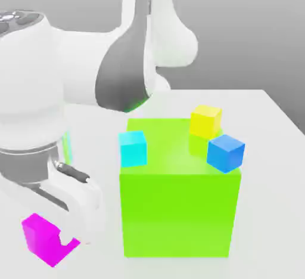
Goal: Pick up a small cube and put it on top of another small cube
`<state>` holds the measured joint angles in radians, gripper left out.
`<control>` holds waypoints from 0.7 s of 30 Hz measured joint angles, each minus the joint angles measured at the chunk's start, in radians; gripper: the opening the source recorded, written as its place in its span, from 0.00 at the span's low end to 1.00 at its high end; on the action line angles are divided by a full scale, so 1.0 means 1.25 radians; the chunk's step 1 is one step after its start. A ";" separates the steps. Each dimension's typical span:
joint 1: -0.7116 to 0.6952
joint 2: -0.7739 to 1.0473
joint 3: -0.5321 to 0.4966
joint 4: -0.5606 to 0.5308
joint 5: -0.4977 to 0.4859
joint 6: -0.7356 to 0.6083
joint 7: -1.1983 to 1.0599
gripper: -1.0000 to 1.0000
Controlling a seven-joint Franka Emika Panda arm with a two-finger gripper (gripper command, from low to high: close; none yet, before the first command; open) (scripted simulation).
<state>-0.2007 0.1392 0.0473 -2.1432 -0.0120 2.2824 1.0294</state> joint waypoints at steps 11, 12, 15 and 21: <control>0.196 -0.322 0.088 -0.146 0.049 -0.173 -0.361 0.00; 0.214 -0.351 0.094 -0.159 0.056 -0.189 -0.396 0.00; 0.248 -0.387 0.106 -0.209 0.069 -0.175 -0.458 0.00; 0.251 -0.360 0.114 -0.266 0.071 -0.091 -0.465 1.00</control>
